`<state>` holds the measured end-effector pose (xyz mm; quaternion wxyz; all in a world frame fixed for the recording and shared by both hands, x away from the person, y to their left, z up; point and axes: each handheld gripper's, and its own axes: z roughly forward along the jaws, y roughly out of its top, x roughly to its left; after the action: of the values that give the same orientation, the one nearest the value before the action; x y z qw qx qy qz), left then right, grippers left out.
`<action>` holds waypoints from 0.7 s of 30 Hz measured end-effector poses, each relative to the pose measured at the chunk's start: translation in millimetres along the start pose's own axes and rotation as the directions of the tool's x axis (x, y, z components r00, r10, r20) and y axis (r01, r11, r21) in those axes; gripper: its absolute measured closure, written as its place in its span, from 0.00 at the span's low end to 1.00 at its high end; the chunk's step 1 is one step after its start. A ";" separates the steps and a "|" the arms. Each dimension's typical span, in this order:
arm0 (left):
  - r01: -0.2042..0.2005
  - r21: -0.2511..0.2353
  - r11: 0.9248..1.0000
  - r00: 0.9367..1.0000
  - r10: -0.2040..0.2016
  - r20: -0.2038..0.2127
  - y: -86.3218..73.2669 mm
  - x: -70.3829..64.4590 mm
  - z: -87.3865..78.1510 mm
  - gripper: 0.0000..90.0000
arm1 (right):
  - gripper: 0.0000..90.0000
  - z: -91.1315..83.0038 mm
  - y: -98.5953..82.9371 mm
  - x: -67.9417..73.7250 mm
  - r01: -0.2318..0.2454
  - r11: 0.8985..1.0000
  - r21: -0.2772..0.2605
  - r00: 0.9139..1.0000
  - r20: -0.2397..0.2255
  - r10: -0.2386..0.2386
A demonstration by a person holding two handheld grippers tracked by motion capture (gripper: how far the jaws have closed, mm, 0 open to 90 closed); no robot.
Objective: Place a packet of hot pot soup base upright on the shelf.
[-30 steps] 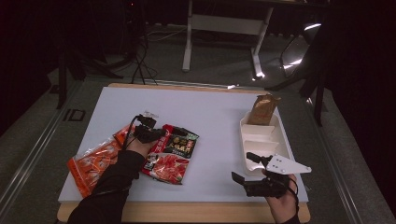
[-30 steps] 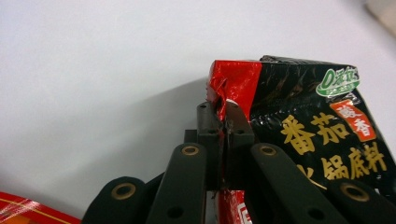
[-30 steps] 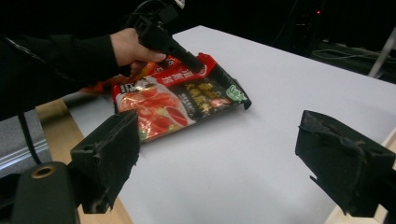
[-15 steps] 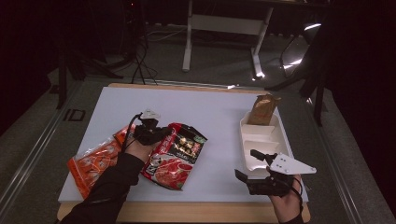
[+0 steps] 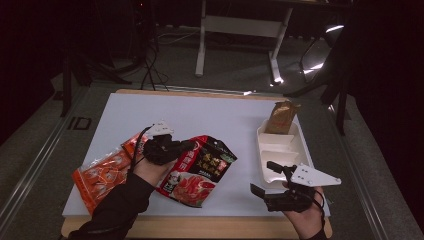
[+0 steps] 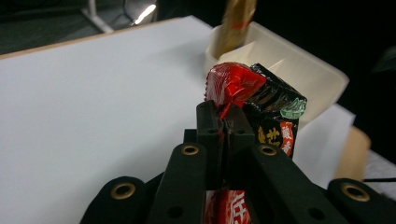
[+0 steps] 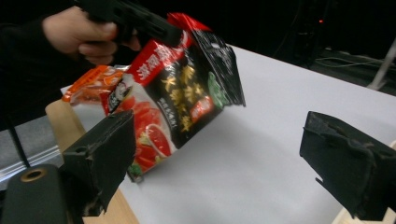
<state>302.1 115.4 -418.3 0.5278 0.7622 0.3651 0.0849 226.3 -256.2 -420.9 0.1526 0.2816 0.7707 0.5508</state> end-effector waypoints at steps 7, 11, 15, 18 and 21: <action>-0.031 -0.092 0.995 0.996 0.038 0.079 5.3 -18.2 -5.1 0.98 | 0.14 5.1 8.5 -2.0 -0.003 1.000 -0.028 1.000 -0.012 0.003; -0.060 -0.124 0.990 0.990 0.075 0.117 4.7 -24.9 -0.6 0.98 | 0.15 15.8 14.9 -1.2 0.001 1.000 -0.021 1.000 -0.022 -0.001; -0.053 -0.181 0.982 0.987 0.079 0.139 2.3 -29.7 3.1 0.98 | 0.23 25.6 17.2 -2.0 -0.021 1.000 -0.005 1.000 -0.023 0.021; -0.026 -0.228 0.973 0.983 0.066 0.170 -0.4 -31.4 5.9 0.98 | 0.33 29.5 19.7 -3.3 -0.042 0.999 -0.002 0.999 -0.030 0.042; 0.005 -0.284 0.959 0.978 0.054 0.199 -3.2 -32.6 7.4 0.97 | 0.45 31.1 21.5 -4.1 -0.056 0.998 0.002 0.998 -0.040 0.056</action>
<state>281.0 89.4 -415.9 0.6652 0.6878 0.2834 0.0637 252.3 -229.9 -411.9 0.1215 0.2922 0.7658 0.5599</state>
